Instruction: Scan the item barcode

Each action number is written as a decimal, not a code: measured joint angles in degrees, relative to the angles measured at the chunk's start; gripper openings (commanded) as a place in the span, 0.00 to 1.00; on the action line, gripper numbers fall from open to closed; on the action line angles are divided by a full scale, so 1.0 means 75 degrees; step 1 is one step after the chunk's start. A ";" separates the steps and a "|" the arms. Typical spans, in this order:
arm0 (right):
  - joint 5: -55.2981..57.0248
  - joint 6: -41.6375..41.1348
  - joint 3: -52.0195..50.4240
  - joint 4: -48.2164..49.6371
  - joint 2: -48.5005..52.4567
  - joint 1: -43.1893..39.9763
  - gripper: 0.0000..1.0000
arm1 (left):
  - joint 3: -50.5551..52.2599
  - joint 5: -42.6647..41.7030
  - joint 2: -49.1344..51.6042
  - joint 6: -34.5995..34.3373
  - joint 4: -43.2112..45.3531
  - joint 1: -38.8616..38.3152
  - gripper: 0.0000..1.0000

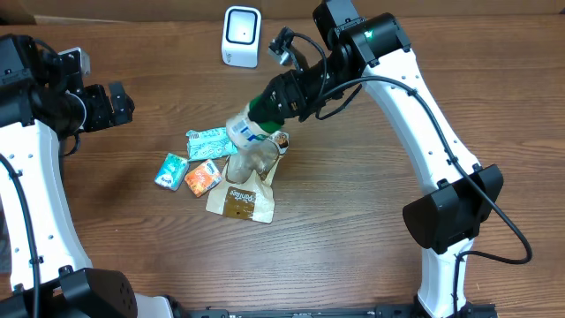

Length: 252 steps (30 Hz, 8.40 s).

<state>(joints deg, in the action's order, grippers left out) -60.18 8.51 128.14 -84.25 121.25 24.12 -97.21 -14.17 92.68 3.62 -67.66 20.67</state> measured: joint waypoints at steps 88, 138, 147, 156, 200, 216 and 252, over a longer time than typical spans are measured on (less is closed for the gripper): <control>0.9095 0.2378 0.0256 0.7108 0.1072 0.0793 0.52 | 0.0000 -0.0003 0.0000 0.0000 0.0000 0.0000 1.00; 0.8650 -0.3013 -0.6260 0.3713 -0.1617 -0.3960 0.88 | 0.0000 0.0000 0.0000 0.0000 0.0000 0.0000 1.00; 0.8568 -0.3107 -0.5744 0.2751 -0.1612 -0.3958 1.00 | 0.0000 0.0000 0.0000 0.0000 0.0000 0.0000 1.00; 0.7324 -0.3107 -0.3348 0.1096 -0.1664 -0.3279 1.00 | 0.0000 0.0000 0.0000 0.0000 0.0000 0.0000 1.00; 0.4803 -0.7283 -0.8763 0.9541 -0.1635 0.1644 0.72 | 0.0000 0.0000 0.0000 0.0000 0.0000 0.0000 1.00; 0.4022 -0.7697 -0.8635 1.0672 -0.0656 0.2025 0.13 | 0.0000 0.0000 0.0000 0.0000 0.0003 0.0000 1.00; 0.6292 -0.0854 -0.5680 0.4086 -0.1311 0.1883 0.07 | 0.0000 0.0000 0.0000 0.0000 0.0000 0.0000 1.00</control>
<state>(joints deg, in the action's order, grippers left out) -12.99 2.11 85.54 -53.60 111.42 38.24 -97.21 -14.17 92.68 3.62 -67.66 20.67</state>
